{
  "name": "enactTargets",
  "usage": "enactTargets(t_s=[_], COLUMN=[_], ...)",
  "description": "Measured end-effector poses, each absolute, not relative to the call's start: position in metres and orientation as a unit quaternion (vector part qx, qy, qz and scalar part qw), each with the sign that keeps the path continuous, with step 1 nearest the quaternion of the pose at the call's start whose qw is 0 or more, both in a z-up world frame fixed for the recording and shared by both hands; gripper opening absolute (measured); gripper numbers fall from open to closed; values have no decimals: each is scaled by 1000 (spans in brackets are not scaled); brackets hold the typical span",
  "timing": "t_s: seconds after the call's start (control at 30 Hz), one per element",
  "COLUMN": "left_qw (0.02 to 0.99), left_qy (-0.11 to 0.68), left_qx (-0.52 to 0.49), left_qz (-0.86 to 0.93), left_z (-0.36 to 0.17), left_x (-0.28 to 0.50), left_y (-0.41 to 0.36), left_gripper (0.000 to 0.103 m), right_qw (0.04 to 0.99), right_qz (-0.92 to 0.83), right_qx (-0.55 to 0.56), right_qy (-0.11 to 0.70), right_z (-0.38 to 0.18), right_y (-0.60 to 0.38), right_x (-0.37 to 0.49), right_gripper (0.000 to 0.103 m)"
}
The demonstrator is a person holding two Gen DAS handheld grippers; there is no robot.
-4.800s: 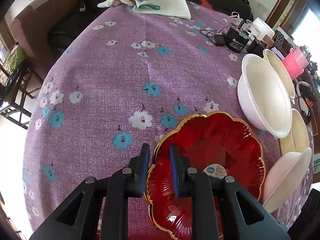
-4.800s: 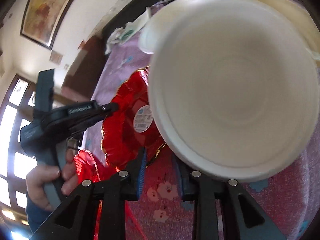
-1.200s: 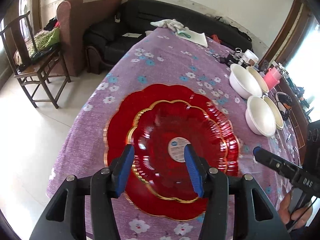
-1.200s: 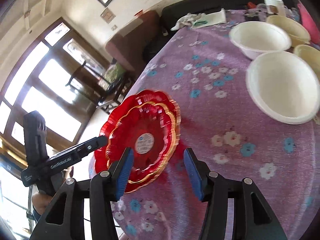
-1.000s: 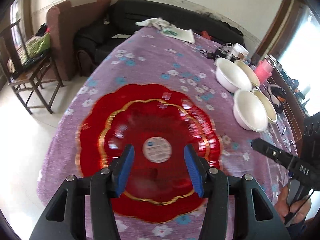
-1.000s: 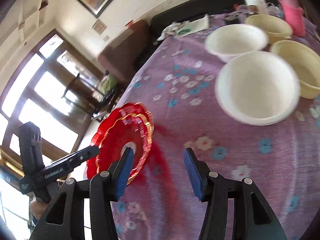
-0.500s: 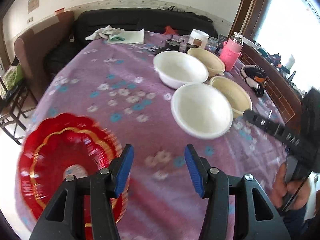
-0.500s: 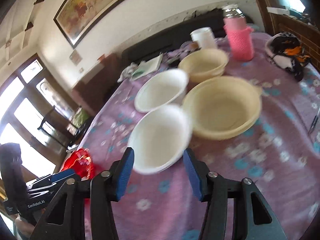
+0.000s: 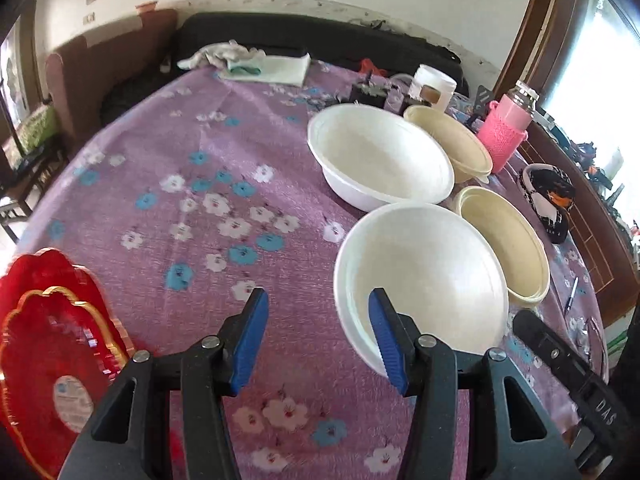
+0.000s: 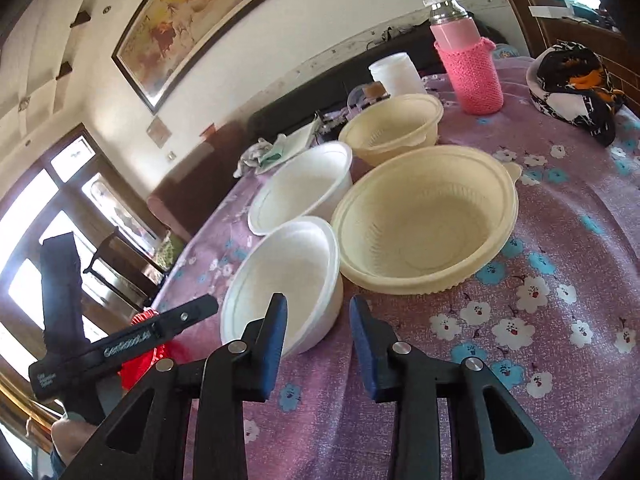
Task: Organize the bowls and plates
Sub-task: 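Move the left tool to the large white bowl and grasp its rim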
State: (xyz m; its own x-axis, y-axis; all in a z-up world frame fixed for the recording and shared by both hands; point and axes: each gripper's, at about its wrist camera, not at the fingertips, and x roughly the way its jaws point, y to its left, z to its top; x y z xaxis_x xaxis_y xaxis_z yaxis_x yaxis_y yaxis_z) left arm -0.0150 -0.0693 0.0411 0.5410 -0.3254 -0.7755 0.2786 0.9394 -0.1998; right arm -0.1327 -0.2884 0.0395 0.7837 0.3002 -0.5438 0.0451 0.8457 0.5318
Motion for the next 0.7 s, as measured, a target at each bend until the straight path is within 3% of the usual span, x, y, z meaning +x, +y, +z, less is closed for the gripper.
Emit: enactTargets(t_s=[0.03, 0.13, 0.2, 0.27, 0.7], left_qw=[877, 875, 868, 865, 868], left_qy=[449, 452, 458, 457, 445], left_qx=[-24, -21, -28, -21, -6], left_qz=[-172, -172, -191, -206, -219], left_z=[38, 31, 27, 28, 50], left_x=[-12, -5, -4, -8, -57], left_y=[-71, -76, -78, -83, -57], left_gripper=[48, 42, 21, 12, 12], right_qw=[904, 903, 900, 899, 877], right_qz=[71, 66, 70, 78, 117], right_qx=[268, 266, 269, 270, 311], right_qy=[324, 331, 335, 336, 348], right_z=[38, 34, 31, 29, 35], right_y=[-288, -287, -286, -285, -278], right_x=[-131, -129, -126, -125, -149], right_gripper=[29, 27, 18, 13, 12])
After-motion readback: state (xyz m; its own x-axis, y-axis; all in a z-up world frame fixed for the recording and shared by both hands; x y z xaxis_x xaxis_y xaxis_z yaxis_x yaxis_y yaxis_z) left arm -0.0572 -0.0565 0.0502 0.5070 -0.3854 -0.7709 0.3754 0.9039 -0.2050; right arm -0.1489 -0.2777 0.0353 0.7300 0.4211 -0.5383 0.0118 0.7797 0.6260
